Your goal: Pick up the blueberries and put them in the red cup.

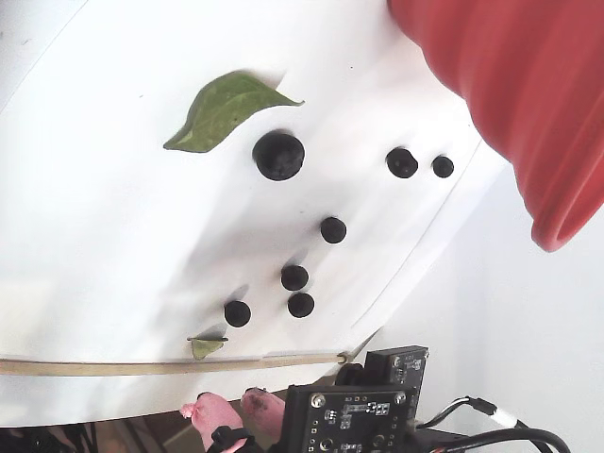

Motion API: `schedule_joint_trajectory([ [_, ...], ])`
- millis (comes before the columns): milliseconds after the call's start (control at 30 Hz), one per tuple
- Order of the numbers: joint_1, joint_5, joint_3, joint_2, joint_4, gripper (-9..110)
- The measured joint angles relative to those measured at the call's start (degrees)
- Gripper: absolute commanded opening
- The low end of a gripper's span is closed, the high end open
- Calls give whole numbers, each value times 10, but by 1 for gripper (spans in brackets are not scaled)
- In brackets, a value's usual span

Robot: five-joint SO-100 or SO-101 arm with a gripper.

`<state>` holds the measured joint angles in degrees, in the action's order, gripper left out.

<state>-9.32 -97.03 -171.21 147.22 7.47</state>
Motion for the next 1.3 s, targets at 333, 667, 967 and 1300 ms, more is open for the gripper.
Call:
schedule_joint_trajectory([
  [333, -2, -10, 0, -91, -150, 16],
  [667, -12, 12, 12, -214, -323, 17],
  [967, -32, 44, 22, -226, -352, 17],
  [1300, -47, 59, 46, -270, -403, 17],
])
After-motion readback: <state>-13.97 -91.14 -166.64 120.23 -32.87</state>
